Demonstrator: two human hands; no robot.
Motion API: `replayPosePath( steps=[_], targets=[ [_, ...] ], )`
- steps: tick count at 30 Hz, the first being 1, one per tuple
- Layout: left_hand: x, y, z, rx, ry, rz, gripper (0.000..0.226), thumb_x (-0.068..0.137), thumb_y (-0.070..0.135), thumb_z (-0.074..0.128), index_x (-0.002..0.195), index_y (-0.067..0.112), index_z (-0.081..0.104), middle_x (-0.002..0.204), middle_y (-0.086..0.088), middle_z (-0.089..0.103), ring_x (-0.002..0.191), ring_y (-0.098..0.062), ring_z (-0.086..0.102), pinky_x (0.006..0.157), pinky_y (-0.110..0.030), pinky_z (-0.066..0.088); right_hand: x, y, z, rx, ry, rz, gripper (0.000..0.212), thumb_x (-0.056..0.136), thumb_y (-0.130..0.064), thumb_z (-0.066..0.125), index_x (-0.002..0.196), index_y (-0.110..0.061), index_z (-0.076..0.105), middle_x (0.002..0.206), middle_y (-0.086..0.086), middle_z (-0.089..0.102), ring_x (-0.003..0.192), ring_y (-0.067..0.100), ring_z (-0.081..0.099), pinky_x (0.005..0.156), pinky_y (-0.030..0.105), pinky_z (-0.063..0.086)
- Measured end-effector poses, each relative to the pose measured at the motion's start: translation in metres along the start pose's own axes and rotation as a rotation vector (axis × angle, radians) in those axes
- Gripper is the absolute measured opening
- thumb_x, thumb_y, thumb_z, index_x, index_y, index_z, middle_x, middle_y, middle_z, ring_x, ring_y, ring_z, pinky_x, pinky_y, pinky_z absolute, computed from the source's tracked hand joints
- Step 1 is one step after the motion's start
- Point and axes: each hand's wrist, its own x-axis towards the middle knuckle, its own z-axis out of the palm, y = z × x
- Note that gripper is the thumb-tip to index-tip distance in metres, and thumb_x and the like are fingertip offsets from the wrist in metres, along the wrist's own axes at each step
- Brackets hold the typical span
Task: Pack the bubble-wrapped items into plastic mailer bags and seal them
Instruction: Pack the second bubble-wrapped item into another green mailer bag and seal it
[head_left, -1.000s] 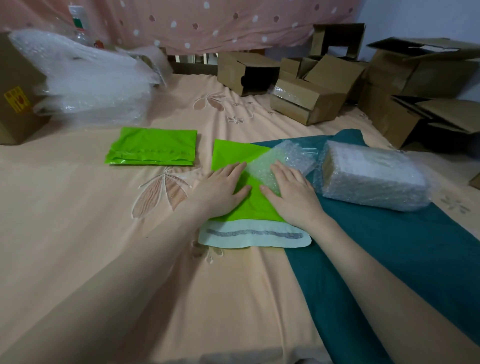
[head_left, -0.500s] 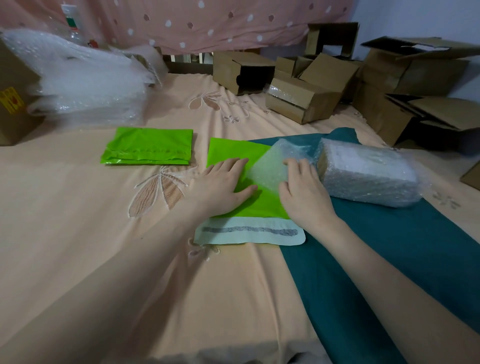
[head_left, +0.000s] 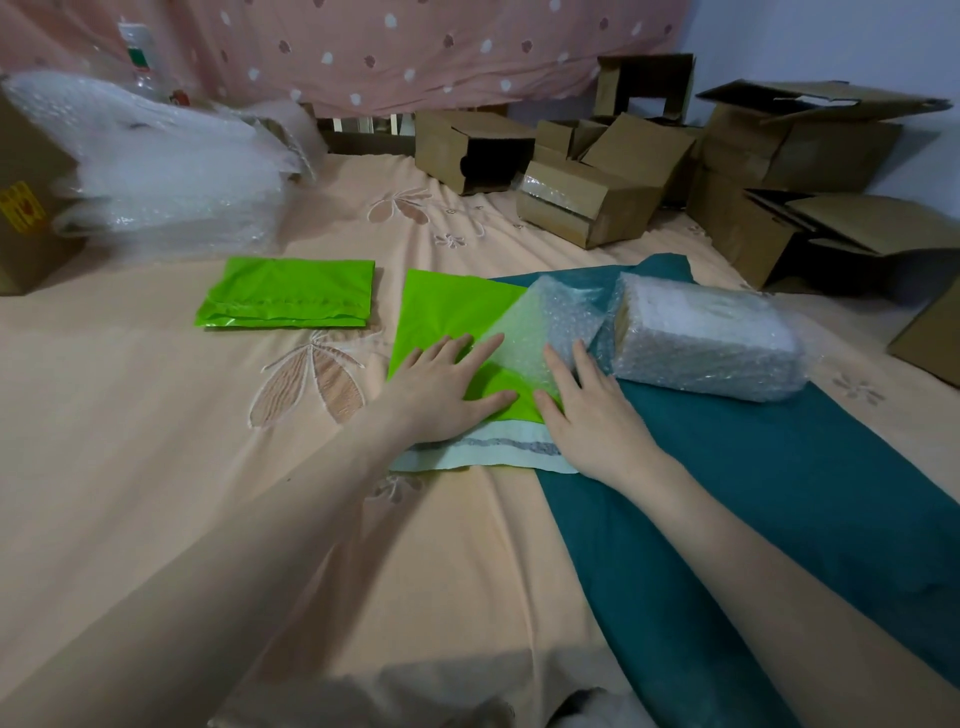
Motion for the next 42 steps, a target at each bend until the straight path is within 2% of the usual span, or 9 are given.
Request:
replayPosePath(
  steps=[7, 11, 15, 20, 27, 32, 35, 38, 42],
  targets=[
    [0.015, -0.005, 0.002, -0.024, 0.028, -0.015, 0.072, 0.086, 0.068, 0.03, 0.147, 0.041, 0.002, 0.157, -0.003, 0.017, 0.145, -0.024, 0.013, 0.117, -0.046, 0.012, 0.018, 0.003, 0.003, -0.016, 0.01, 0.005, 0.057, 0.101, -0.043, 0.022, 0.151, -0.027, 0.001, 0.159, 0.009, -0.01, 0.147, 0.023, -0.002, 0.118, 0.039, 0.0],
    [0.016, -0.006, -0.003, -0.075, 0.155, -0.003, 0.065, 0.091, 0.059, 0.033, 0.148, 0.034, 0.014, 0.15, -0.003, 0.033, 0.138, -0.026, 0.031, 0.111, -0.041, 0.026, 0.02, 0.0, -0.001, 0.096, 0.05, 0.002, 0.053, 0.101, -0.04, 0.025, 0.151, -0.022, 0.015, 0.16, 0.012, 0.002, 0.146, 0.026, 0.008, 0.117, 0.036, 0.007],
    [0.015, -0.013, -0.015, -0.157, 0.333, 0.007, 0.047, 0.096, 0.038, 0.042, 0.139, 0.019, 0.038, 0.135, -0.009, 0.051, 0.122, -0.029, 0.049, 0.095, -0.038, 0.039, 0.024, -0.001, -0.006, 0.155, 0.358, -0.086, 0.034, 0.096, -0.004, 0.037, 0.128, -0.001, 0.05, 0.134, 0.018, 0.049, 0.124, 0.032, 0.044, 0.102, 0.032, 0.03],
    [0.017, -0.033, -0.022, -0.211, 0.404, 0.045, 0.029, 0.088, 0.012, 0.053, 0.117, 0.013, 0.06, 0.121, -0.01, 0.056, 0.11, -0.03, 0.055, 0.089, -0.035, 0.043, 0.038, -0.008, -0.017, 0.215, 0.546, -0.155, 0.044, 0.078, 0.019, 0.044, 0.113, -0.001, 0.059, 0.107, 0.015, 0.052, 0.093, 0.031, 0.057, 0.083, 0.037, 0.045],
    [0.012, -0.05, -0.021, -0.199, 0.402, -0.11, 0.032, 0.086, 0.009, 0.057, 0.117, 0.009, 0.06, 0.121, -0.014, 0.054, 0.106, -0.034, 0.054, 0.084, -0.035, 0.038, 0.046, -0.011, -0.025, 0.225, 0.537, -0.144, 0.019, 0.092, -0.01, 0.054, 0.11, -0.005, 0.058, 0.098, 0.013, 0.067, 0.091, 0.03, 0.062, 0.077, 0.035, 0.046],
    [0.012, -0.048, -0.016, -0.157, 0.359, 0.044, 0.031, 0.091, 0.022, 0.056, 0.12, 0.013, 0.06, 0.124, -0.009, 0.058, 0.116, -0.03, 0.052, 0.098, -0.039, 0.041, 0.048, -0.013, -0.015, 0.019, 0.416, 0.006, 0.042, 0.096, -0.039, 0.044, 0.119, -0.004, 0.044, 0.117, 0.021, 0.051, 0.096, 0.041, 0.058, 0.072, 0.04, 0.042],
    [0.018, -0.035, -0.015, -0.196, 0.285, 0.024, 0.039, 0.095, 0.031, 0.046, 0.131, 0.017, 0.049, 0.124, -0.011, 0.06, 0.117, -0.03, 0.051, 0.096, -0.04, 0.041, 0.05, -0.016, -0.013, -0.002, 0.361, 0.082, 0.047, 0.095, -0.04, 0.046, 0.124, -0.004, 0.036, 0.12, 0.025, 0.046, 0.098, 0.044, 0.057, 0.068, 0.038, 0.036],
    [0.029, -0.022, -0.012, -0.294, 0.2, 0.01, 0.047, 0.096, 0.036, 0.043, 0.139, 0.019, 0.036, 0.125, -0.015, 0.059, 0.119, -0.032, 0.049, 0.097, -0.039, 0.039, 0.053, -0.019, -0.011, -0.013, 0.331, 0.109, 0.053, 0.093, -0.037, 0.051, 0.131, -0.005, 0.032, 0.127, 0.025, 0.041, 0.104, 0.043, 0.052, 0.076, 0.04, 0.039],
    [0.038, -0.006, -0.014, -0.57, 0.201, -0.069, 0.052, 0.093, 0.037, 0.051, 0.137, 0.016, 0.035, 0.115, -0.012, 0.06, 0.109, -0.029, 0.055, 0.081, -0.023, 0.036, 0.055, -0.023, -0.005, 0.044, 0.344, 0.02, 0.051, 0.091, -0.029, 0.057, 0.13, -0.006, 0.035, 0.124, 0.021, 0.04, 0.106, 0.042, 0.049, 0.084, 0.044, 0.041]
  ],
)
